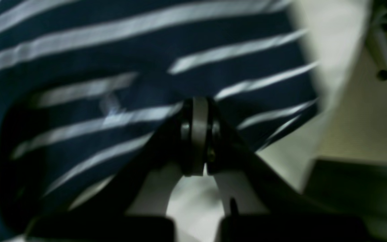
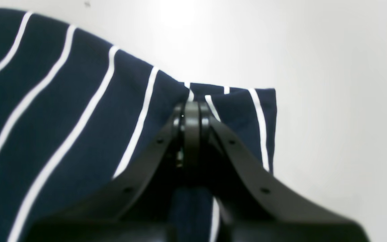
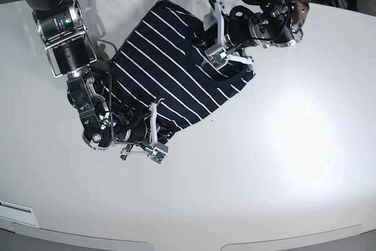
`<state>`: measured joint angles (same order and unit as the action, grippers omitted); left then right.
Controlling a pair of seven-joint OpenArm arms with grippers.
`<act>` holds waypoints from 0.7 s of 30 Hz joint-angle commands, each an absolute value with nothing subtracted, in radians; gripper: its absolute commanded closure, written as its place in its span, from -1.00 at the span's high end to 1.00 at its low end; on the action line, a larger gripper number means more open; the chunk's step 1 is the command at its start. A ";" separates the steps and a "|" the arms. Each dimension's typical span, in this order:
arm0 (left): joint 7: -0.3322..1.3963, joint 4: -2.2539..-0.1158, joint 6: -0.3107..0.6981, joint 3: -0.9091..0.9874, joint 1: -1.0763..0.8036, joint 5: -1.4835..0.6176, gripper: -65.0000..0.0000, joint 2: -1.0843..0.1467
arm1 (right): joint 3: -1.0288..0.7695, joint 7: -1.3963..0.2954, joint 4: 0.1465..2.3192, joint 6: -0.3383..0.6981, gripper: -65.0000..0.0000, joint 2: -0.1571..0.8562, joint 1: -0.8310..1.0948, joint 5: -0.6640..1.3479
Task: Fold the T-shirt properly
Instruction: 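Fold the held end over the shirt with the right gripper toward the left gripper, then grasp opposite sides of the folded bundle with both grippers and square it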
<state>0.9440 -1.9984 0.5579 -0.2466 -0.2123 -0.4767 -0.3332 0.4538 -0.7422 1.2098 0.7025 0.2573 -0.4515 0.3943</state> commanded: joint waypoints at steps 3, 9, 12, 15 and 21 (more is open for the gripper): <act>0.897 -1.979 0.545 -0.241 -0.168 -0.450 -1.00 -0.393 | 0.446 -0.777 1.231 0.679 -1.00 0.335 -0.479 0.406; 0.801 -1.877 0.492 -0.241 -0.084 -0.387 -1.00 -0.480 | 0.445 -0.889 1.235 0.638 -1.00 0.466 -0.470 0.680; 0.751 -1.775 0.493 -0.242 -0.015 -0.380 -1.00 -0.482 | 0.442 -0.931 1.237 0.627 -1.00 0.505 -0.446 0.775; 0.780 -1.708 0.524 -0.241 0.072 -0.456 -1.00 -0.482 | 0.411 -0.932 1.259 0.638 -1.00 0.511 -0.406 0.785; 0.999 -1.829 0.698 -0.229 0.179 -0.865 -1.00 -0.482 | 0.263 -0.836 1.307 0.666 -1.00 0.509 -0.377 0.781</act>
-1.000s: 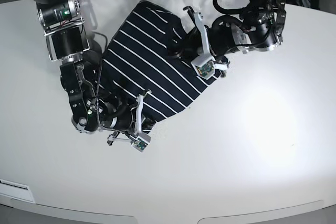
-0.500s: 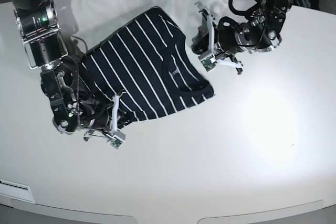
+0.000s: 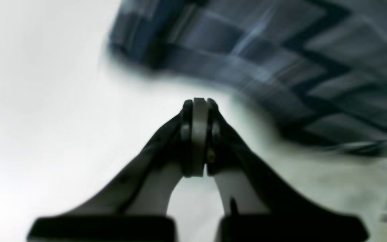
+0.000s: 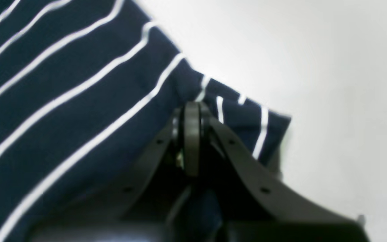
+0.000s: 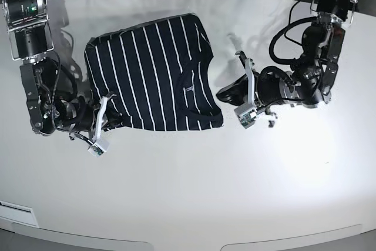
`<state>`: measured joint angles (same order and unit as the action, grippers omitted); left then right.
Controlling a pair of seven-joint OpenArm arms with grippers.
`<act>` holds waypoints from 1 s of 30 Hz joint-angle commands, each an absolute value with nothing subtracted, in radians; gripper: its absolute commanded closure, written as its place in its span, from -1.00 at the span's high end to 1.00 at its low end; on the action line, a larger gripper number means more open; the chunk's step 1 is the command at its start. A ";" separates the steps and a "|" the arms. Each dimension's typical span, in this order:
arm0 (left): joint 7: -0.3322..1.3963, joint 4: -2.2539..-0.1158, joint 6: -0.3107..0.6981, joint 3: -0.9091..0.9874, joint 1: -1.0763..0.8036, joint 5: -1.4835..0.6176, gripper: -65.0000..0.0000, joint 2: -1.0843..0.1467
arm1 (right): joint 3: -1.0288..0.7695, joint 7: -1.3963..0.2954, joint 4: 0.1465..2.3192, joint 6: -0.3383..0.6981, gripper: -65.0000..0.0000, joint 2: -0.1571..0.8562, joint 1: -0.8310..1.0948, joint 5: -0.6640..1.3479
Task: Fold the T-shirt properly
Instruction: 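Grasp opposite sides of the folded bundle with both grippers and square it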
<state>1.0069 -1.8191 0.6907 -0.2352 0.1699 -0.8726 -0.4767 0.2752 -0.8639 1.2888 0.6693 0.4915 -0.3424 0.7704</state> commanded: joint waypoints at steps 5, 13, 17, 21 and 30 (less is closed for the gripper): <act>1.185 -1.866 0.698 -0.251 0.149 -1.263 -1.00 -0.445 | 0.173 -0.804 1.307 0.698 -1.00 0.493 -0.382 0.748; 1.201 -1.863 0.698 -0.444 0.075 -1.058 -1.00 -0.393 | 0.177 -0.776 1.307 0.698 -1.00 0.468 -0.382 0.604; 1.088 -1.863 0.698 -0.536 0.067 -0.880 -1.00 -0.393 | 0.179 -0.757 1.307 0.698 -1.00 0.460 -0.378 0.543; 1.032 -1.854 0.698 -0.543 0.070 -0.717 -1.00 -0.400 | 0.179 -0.834 1.307 0.698 -1.00 0.470 -0.334 0.580; 0.850 -1.564 0.698 -0.543 0.196 -0.589 -1.00 -0.417 | 0.176 -0.855 1.465 0.698 -1.00 0.535 -0.153 0.656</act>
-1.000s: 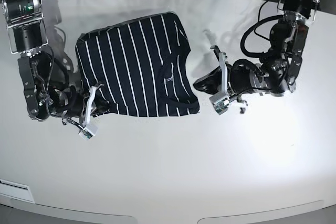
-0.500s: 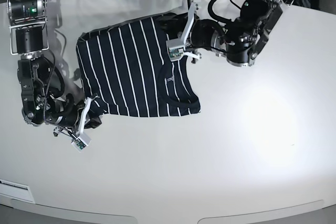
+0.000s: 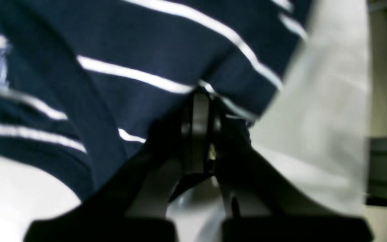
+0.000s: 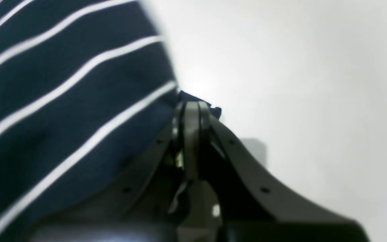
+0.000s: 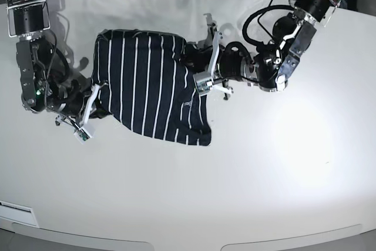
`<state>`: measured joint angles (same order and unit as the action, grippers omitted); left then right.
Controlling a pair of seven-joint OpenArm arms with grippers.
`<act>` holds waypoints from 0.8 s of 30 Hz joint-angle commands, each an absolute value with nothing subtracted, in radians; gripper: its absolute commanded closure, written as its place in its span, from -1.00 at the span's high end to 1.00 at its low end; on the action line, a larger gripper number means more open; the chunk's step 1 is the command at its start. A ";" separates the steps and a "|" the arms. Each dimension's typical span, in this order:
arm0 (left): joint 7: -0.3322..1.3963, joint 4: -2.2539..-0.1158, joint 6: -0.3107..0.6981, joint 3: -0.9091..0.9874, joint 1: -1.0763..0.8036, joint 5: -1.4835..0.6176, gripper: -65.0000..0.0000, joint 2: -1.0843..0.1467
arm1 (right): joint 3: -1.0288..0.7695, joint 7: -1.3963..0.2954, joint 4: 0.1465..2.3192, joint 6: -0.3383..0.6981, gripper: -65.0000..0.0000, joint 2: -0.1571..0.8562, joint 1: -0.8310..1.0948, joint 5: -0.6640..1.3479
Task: Fold the T-shirt properly
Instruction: 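Grasp opposite sides of the folded bundle with both grippers and square it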
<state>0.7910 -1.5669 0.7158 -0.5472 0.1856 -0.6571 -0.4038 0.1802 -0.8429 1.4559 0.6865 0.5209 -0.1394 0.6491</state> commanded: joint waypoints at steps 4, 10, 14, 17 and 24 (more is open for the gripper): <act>0.782 -1.435 0.698 -0.543 0.264 -0.528 -1.00 -0.398 | 0.176 -0.860 1.636 0.649 -1.00 0.595 -0.044 0.658; 0.725 -1.356 0.698 -0.543 0.379 -0.513 -1.00 -0.379 | 0.176 -0.861 1.810 0.546 -1.00 0.632 0.101 0.657; 0.611 -1.354 0.661 -0.543 0.423 -0.390 -1.00 -0.365 | 0.176 -0.861 1.854 0.538 -1.00 0.610 0.196 0.623; 0.519 -1.354 0.616 -0.543 0.449 -0.290 -1.00 -0.363 | 0.175 -0.861 1.856 0.512 -1.00 0.595 0.239 0.604; 0.492 -1.353 0.575 -0.543 0.520 -0.235 -1.00 -0.363 | 0.174 -0.900 1.905 0.440 -1.00 0.562 0.327 0.524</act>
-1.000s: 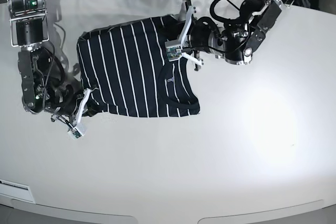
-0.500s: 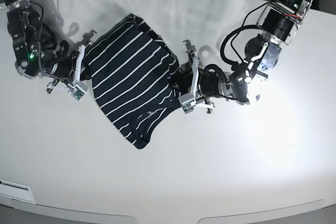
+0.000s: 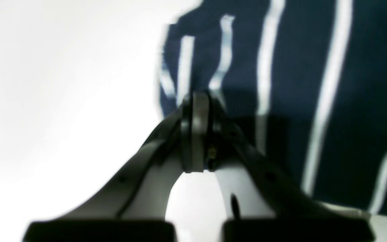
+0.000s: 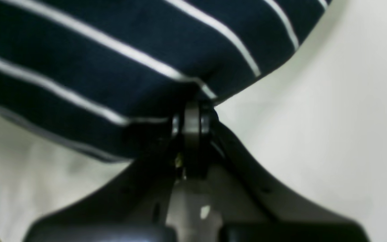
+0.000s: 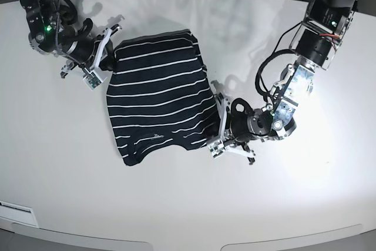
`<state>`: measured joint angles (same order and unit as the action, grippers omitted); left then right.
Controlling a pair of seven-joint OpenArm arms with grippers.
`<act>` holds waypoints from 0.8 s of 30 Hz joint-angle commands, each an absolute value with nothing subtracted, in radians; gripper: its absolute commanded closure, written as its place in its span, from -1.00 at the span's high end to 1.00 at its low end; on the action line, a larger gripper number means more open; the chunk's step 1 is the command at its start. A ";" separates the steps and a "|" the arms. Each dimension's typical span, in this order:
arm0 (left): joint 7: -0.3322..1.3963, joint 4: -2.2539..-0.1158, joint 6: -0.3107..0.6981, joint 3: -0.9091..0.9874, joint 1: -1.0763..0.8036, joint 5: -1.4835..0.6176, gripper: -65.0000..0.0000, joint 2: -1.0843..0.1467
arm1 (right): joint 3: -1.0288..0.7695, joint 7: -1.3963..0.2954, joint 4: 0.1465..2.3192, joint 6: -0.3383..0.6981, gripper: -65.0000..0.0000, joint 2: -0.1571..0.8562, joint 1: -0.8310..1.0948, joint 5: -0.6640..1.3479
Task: Fold the T-shirt properly
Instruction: 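Grasp opposite sides of the folded bundle with both grippers and square it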
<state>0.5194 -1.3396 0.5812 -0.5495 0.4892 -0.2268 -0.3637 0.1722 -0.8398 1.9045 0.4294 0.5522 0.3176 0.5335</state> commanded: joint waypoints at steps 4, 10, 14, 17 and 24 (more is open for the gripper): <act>0.543 -1.354 0.575 -0.543 0.583 -0.277 -1.00 -0.365 | 0.153 -0.898 2.000 0.305 -1.00 0.560 0.358 0.360; 0.798 -1.434 0.599 -0.527 0.663 -0.645 -1.00 -0.376 | 0.047 -0.802 2.067 0.088 -1.00 0.559 0.357 0.221; 0.936 -1.495 0.698 -0.496 0.657 -0.914 -1.00 -0.388 | -0.015 -0.769 2.121 0.091 -1.00 0.549 0.352 0.266; 1.056 -1.501 0.698 -0.494 0.657 -1.116 -1.00 -0.388 | -0.067 -0.770 2.154 0.161 -1.00 0.549 0.353 0.363; 1.176 -1.501 0.698 -0.492 0.603 -1.306 -1.00 -0.402 | -0.119 -0.741 2.157 0.441 -1.00 0.534 0.355 0.645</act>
<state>1.1904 -1.4872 0.6926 -0.5014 0.5812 -1.2858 -0.3996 -0.1108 -0.7658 2.1433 0.4496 0.5224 0.3630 0.6380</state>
